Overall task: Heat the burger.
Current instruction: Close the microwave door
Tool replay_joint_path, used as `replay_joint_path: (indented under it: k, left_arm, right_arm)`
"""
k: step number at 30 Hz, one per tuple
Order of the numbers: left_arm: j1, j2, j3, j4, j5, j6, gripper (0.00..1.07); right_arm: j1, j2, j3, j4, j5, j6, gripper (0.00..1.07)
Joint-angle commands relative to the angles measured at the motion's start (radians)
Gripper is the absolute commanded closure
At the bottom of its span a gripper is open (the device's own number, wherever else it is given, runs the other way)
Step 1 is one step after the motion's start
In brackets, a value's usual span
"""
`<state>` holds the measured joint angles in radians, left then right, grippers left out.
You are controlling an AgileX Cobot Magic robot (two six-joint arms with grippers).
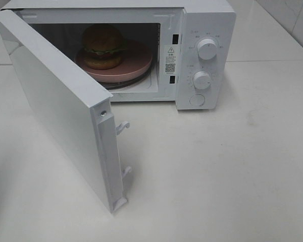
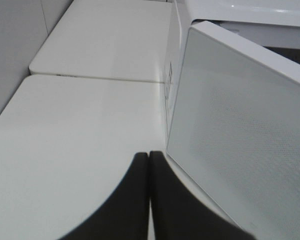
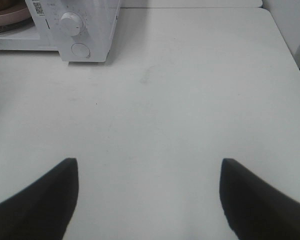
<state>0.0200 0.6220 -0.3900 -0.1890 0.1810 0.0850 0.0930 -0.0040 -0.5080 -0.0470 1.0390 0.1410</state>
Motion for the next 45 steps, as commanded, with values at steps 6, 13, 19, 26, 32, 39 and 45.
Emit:
replay_joint_path:
  k: [6,13,19,26,32,39,45]
  left_arm:
    - [0.001,0.140,0.081,-0.002,-0.392,0.000,1.07]
    - [0.001,0.312,0.081,0.054,-0.511,-0.032,1.07]
    - [0.001,0.432,0.081,0.234,-0.618,-0.106,1.07]
    - [0.001,0.532,0.081,0.456,-0.770,-0.286,1.07]
    - [0.001,0.632,0.081,0.619,-0.931,-0.389,1.07]
    - [0.000,0.684,0.081,0.620,-1.052,-0.389,1.07]
    - [-0.102,0.745,0.081,0.512,-1.049,-0.337,1.07]
  right_arm:
    - [-0.008,-0.026,0.001,0.004,0.000,-0.007,0.32]
    - [-0.008,-0.026,0.001,0.004,0.000,-0.007,0.32]
    - [-0.008,-0.026,0.001,0.004,0.000,-0.007,0.32]
    - [-0.008,-0.026,0.001,0.004,0.000,-0.007,0.32]
    - [-0.008,-0.026,0.001,0.004,0.000,-0.007,0.32]
    - [-0.008,-0.026,0.001,0.004,0.000,-0.007,0.32]
    - [-0.008,-0.026,0.001,0.004,0.000,-0.007,0.32]
